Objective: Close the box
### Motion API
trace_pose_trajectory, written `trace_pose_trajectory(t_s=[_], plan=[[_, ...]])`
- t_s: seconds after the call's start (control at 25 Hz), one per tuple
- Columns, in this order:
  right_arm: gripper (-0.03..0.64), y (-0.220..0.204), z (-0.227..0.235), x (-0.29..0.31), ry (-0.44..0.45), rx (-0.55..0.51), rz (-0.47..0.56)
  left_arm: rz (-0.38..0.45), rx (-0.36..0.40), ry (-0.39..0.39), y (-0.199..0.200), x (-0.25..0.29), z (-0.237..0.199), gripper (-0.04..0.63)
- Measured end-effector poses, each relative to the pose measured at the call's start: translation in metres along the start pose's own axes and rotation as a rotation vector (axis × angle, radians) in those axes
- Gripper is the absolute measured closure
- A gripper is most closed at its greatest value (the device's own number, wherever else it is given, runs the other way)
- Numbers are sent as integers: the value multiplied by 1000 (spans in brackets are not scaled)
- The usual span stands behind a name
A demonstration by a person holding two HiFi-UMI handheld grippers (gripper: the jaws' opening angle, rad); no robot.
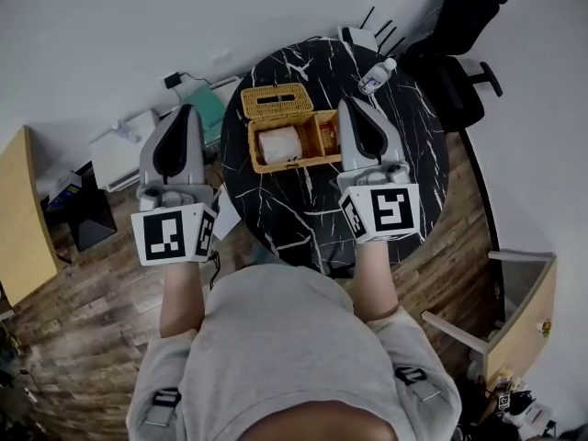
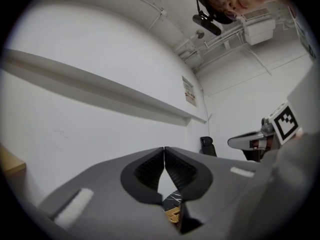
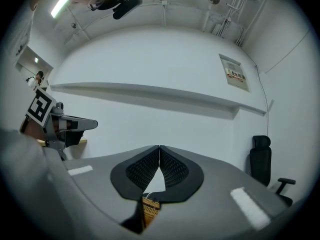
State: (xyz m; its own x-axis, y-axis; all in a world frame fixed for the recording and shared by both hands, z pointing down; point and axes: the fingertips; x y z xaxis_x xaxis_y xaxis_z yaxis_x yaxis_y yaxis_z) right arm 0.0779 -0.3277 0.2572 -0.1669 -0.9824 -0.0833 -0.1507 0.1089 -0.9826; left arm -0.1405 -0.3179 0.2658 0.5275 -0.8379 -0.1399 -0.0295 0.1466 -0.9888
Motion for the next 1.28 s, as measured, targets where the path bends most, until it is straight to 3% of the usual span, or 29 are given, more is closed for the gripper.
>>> trace_pose_trajectory(t_s=[0.32, 0.52, 0.92, 1.28], plan=[[612, -47, -3, 14, 46, 42, -89, -98, -46, 3, -45, 14, 3, 535], [612, -65, -5, 26, 76, 46, -118, -182, -121, -1, -82, 28, -3, 535], [612, -98, 5, 42, 99, 68, -169, -360, -348, -101, -159, 71, -8, 532], [612, -122, 13, 57, 114, 94, -200, -534, -527, -167, -233, 109, -9, 475]])
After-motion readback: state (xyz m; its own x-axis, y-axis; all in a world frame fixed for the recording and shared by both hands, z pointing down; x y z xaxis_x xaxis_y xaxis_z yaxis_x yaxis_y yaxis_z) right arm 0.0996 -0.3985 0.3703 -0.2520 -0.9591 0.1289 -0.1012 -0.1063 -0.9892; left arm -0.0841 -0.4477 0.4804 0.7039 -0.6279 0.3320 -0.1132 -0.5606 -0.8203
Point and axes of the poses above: the fingertips, and each gripper's own axes: x forward along the fingers, z to its right, y out of its top, and after that the axes turned 15 degrees about -y, right-handed
